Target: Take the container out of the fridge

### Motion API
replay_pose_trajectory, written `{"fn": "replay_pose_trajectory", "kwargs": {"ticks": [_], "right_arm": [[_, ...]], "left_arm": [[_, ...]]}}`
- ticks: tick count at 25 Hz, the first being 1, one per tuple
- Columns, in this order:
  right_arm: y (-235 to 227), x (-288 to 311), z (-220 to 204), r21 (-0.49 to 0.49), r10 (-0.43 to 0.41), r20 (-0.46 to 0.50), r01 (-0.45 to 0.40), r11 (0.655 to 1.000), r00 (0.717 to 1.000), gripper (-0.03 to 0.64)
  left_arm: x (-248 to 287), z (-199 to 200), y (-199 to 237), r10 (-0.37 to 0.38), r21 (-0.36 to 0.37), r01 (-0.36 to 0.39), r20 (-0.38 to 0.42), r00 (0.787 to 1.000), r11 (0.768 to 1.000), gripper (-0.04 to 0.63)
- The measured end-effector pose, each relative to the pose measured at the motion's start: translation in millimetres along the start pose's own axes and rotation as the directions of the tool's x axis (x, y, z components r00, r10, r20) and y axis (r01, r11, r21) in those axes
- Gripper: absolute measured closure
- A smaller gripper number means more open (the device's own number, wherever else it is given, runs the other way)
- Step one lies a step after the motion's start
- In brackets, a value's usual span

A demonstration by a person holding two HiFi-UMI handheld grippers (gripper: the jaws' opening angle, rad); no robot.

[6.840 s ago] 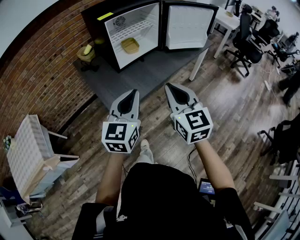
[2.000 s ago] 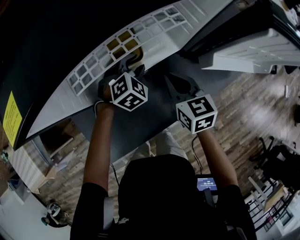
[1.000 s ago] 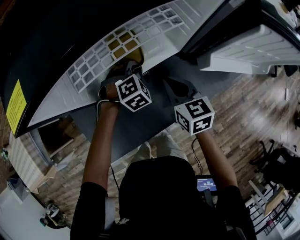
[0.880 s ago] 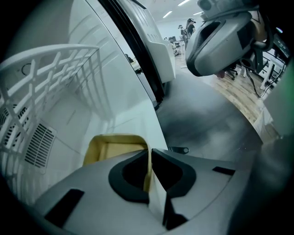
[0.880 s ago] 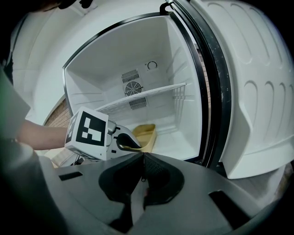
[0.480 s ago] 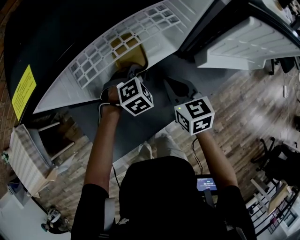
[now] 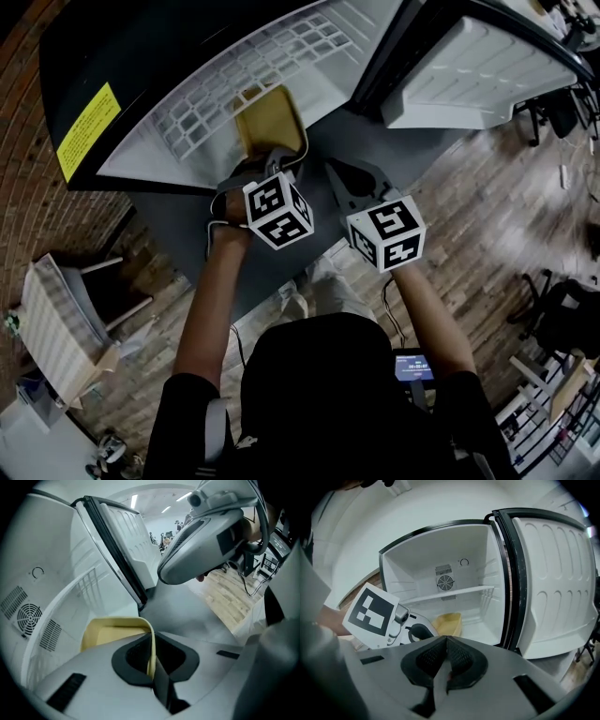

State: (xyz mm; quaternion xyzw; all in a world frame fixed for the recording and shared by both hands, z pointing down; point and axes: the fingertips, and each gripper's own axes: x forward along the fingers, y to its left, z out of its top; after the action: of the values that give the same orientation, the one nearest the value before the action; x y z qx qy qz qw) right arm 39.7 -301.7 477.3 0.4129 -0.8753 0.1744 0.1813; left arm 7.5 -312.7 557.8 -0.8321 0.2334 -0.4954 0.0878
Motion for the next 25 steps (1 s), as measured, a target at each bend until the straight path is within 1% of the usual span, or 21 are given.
{"fn": "replay_pose_trajectory", "kwargs": {"ticks": [8,16,21,25], "right_arm": [[23.0,-34.7,10.8,-0.017,-0.054,0.05,0.055,0.998,0.997,0.577],[59.5,-75.6,19.1,-0.037,-0.094,0.11,0.099,0.994,0.989,0.577],[84.0,-95.8,23.0,-0.054,-0.109,0.14,0.117,0.992,0.984,0.577],[103.7,-112.9,25.7,-0.063,-0.123,0.162,0.135,0.989,0.979,0.577]], "left_arm": [[-42.8,11.8,-35.7,-0.028,0.038,0.026,0.045,0.999,0.999,0.568],[-96.4,13.2,-79.3,-0.039,0.074,0.033,0.078,0.996,0.997,0.568],[-126.2,11.8,-99.5,-0.036,0.108,0.026,0.091,0.995,0.994,0.568],[-149.8,8.4,-116.3,-0.037,0.122,0.024,0.103,0.994,0.992,0.568]]}}
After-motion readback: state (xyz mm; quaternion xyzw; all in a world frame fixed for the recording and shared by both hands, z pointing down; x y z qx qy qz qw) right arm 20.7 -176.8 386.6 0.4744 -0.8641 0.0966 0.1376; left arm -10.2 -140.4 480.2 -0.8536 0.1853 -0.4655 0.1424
